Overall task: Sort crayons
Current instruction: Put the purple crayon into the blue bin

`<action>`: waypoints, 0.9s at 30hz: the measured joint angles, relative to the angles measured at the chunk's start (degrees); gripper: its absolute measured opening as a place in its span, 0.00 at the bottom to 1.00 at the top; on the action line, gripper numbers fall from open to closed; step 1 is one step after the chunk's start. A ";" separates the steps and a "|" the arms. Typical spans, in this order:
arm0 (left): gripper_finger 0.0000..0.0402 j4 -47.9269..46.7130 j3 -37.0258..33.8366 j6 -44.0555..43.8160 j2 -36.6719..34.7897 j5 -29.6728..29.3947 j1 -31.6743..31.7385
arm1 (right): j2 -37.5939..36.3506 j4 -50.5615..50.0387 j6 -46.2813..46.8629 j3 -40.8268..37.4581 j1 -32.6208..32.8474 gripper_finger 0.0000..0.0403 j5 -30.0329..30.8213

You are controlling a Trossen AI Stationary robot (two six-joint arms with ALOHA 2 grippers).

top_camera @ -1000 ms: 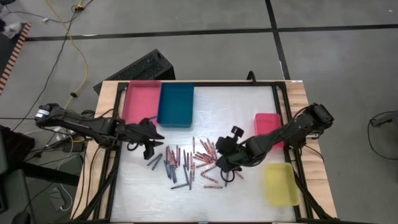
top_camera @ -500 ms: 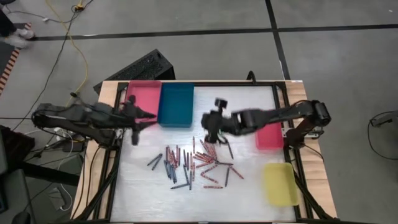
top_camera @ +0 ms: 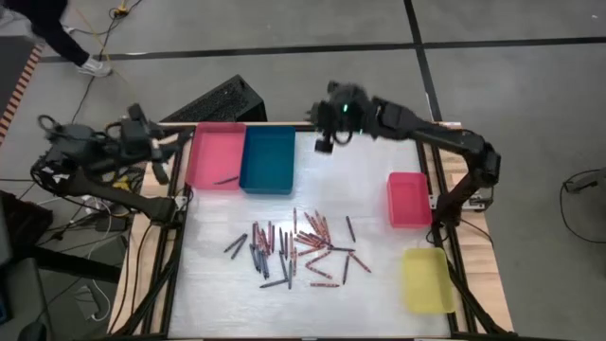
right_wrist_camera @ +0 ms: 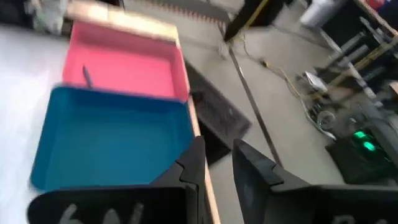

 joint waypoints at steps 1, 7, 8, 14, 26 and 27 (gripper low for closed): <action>0.27 0.00 0.00 1.51 -0.58 -0.91 0.00 | 0.15 1.93 0.22 -0.56 -2.17 0.20 -3.66; 0.27 -0.11 -0.15 8.59 -3.45 -1.87 0.00 | 4.57 10.60 0.94 -1.17 -11.73 0.20 -20.21; 0.27 -0.13 -0.15 9.39 -3.90 -1.89 0.00 | 5.61 11.39 0.94 -1.17 -12.76 0.20 -21.16; 0.27 -2.69 -0.18 13.49 -6.36 -1.97 0.00 | 12.91 14.23 0.97 -1.20 -15.92 0.20 -22.44; 0.27 6.21 0.52 16.84 -7.50 -0.73 0.00 | 11.32 20.28 5.51 -1.20 -8.52 0.20 -22.89; 0.27 6.17 0.51 16.31 -7.50 -0.07 0.00 | 9.71 19.68 5.55 -1.17 -7.32 0.20 -22.99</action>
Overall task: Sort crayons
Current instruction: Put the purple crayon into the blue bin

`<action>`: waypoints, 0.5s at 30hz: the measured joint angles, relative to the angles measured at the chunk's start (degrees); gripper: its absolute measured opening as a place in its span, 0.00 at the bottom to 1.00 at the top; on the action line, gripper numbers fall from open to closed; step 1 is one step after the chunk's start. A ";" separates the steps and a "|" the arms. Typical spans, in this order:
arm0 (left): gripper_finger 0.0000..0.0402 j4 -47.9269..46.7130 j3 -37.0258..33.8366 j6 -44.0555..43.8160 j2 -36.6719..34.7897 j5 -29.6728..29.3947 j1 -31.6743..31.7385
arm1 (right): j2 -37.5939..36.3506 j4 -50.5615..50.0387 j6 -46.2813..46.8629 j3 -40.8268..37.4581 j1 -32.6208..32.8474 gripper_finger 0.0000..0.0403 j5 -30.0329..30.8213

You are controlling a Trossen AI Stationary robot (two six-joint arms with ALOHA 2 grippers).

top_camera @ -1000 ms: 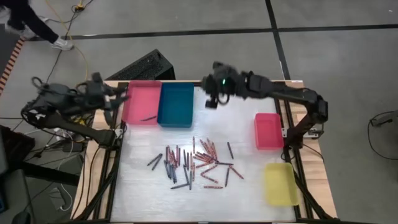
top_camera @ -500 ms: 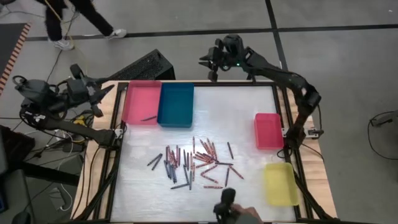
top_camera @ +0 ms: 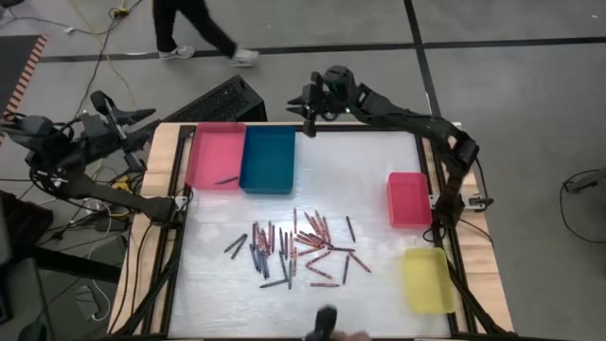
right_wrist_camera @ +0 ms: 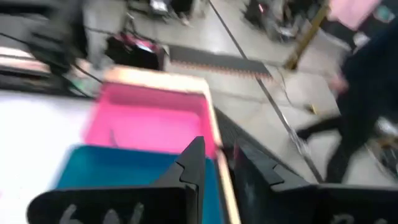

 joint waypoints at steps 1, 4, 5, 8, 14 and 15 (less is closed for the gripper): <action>0.27 -0.27 -0.02 -0.87 0.04 1.11 0.00 | -1.30 -0.90 0.03 0.00 1.42 0.20 0.01; 0.27 -3.19 -0.05 -6.68 0.04 7.50 0.00 | -4.96 -3.31 0.09 0.01 6.19 0.20 -0.03; 0.27 -4.78 -0.05 -9.12 0.05 10.00 0.00 | -6.01 -4.53 0.09 0.00 8.01 0.20 0.69; 0.27 -11.07 -0.85 -17.01 0.87 16.51 0.00 | -9.60 -8.04 1.86 0.00 13.75 0.20 3.09; 0.27 -13.41 -8.62 -32.08 4.32 29.85 -0.02 | -12.66 -14.47 7.26 0.02 24.78 0.20 12.81; 0.27 -12.92 -10.65 -33.77 5.23 31.08 -0.04 | -12.66 -15.30 8.27 0.00 26.34 0.20 14.47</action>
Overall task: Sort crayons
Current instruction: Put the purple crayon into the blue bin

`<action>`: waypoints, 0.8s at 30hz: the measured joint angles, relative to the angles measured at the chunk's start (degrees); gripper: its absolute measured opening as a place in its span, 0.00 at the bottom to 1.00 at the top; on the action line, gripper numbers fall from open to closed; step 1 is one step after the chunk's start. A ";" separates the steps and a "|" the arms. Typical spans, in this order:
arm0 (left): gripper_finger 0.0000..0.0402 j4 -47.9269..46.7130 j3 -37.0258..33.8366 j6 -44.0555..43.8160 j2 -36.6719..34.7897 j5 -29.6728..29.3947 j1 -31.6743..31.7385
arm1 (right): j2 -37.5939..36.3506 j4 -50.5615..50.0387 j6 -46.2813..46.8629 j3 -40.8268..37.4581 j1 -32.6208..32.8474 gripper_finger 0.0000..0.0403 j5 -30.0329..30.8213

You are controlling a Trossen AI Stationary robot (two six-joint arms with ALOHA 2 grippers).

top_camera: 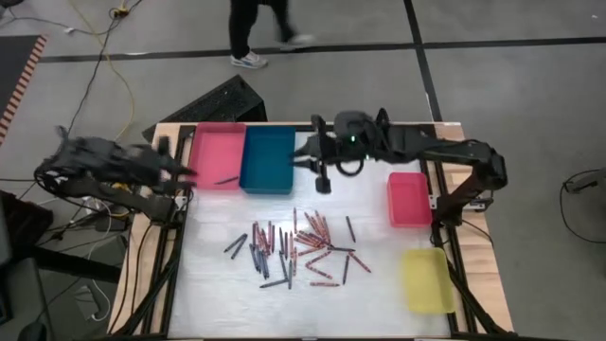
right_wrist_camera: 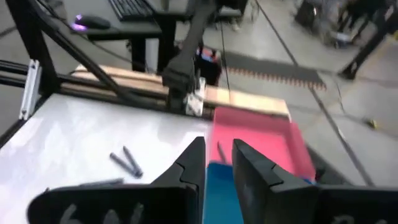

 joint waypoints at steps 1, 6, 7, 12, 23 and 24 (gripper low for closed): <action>0.27 1.01 -2.19 -1.95 0.94 0.60 0.00 | 0.00 -0.74 0.77 0.00 1.42 0.20 1.58; 0.27 3.85 -12.81 -9.63 7.02 0.69 -0.50 | 0.00 -9.62 4.23 0.00 8.18 0.20 7.07; 0.27 4.39 -14.56 -10.71 8.19 0.65 -0.49 | 0.00 -11.74 5.15 0.00 9.07 0.20 7.90; 0.27 9.10 -21.83 -15.20 12.49 0.24 -0.46 | 0.00 -19.41 9.53 0.00 12.69 0.20 14.00; 0.27 11.98 -28.95 -16.11 13.55 3.67 11.20 | 0.09 -27.46 12.25 0.00 4.15 0.20 25.43; 0.27 12.63 -29.07 -14.58 13.45 6.03 13.65 | 0.41 -29.64 15.40 0.00 2.25 0.20 25.27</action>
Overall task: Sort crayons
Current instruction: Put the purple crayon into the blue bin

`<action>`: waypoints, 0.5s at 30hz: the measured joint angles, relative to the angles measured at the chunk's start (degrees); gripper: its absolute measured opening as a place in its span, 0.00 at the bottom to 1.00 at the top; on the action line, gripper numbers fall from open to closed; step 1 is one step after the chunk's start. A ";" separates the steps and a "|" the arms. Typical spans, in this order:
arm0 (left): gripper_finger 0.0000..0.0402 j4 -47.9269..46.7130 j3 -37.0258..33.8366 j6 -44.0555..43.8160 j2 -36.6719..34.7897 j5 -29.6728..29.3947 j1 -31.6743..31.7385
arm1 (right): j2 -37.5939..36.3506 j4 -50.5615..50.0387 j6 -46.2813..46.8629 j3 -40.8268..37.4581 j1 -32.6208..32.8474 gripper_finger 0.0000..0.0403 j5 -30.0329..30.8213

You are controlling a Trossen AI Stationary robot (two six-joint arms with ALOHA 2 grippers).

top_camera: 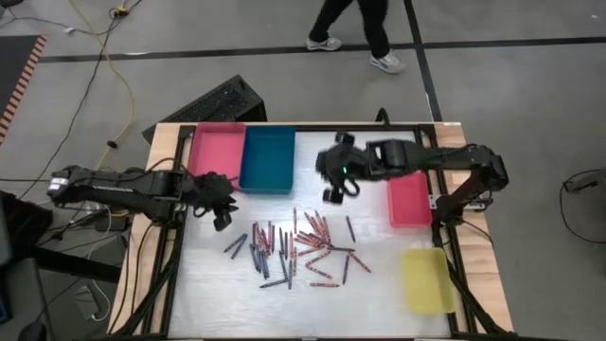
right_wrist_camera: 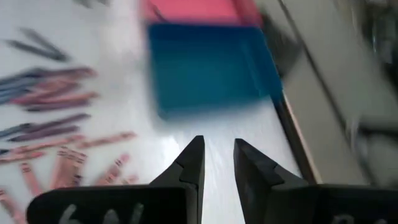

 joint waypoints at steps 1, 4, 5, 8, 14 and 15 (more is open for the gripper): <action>0.27 0.77 -0.04 1.55 -0.06 2.67 2.67 | 0.57 -2.49 3.05 0.02 -1.70 0.20 -0.39; 0.27 4.12 -0.03 5.39 -0.11 10.89 10.86 | 2.77 -11.51 10.02 -0.07 -4.95 0.20 -2.05; 0.27 5.44 -0.01 6.01 -0.10 13.81 13.35 | 3.59 -13.70 11.29 -0.07 -5.23 0.20 -2.06; 0.27 5.95 1.80 7.24 -0.10 21.23 20.52 | 5.07 -16.80 12.18 -0.07 -5.32 0.20 -2.70; 0.27 4.74 8.85 2.51 -0.25 27.46 29.39 | 4.36 -9.75 7.97 -0.07 -5.68 0.20 -4.25; 0.27 4.90 10.73 2.00 -0.25 28.14 30.23 | 3.46 -7.93 7.26 -0.04 -6.20 0.20 -6.13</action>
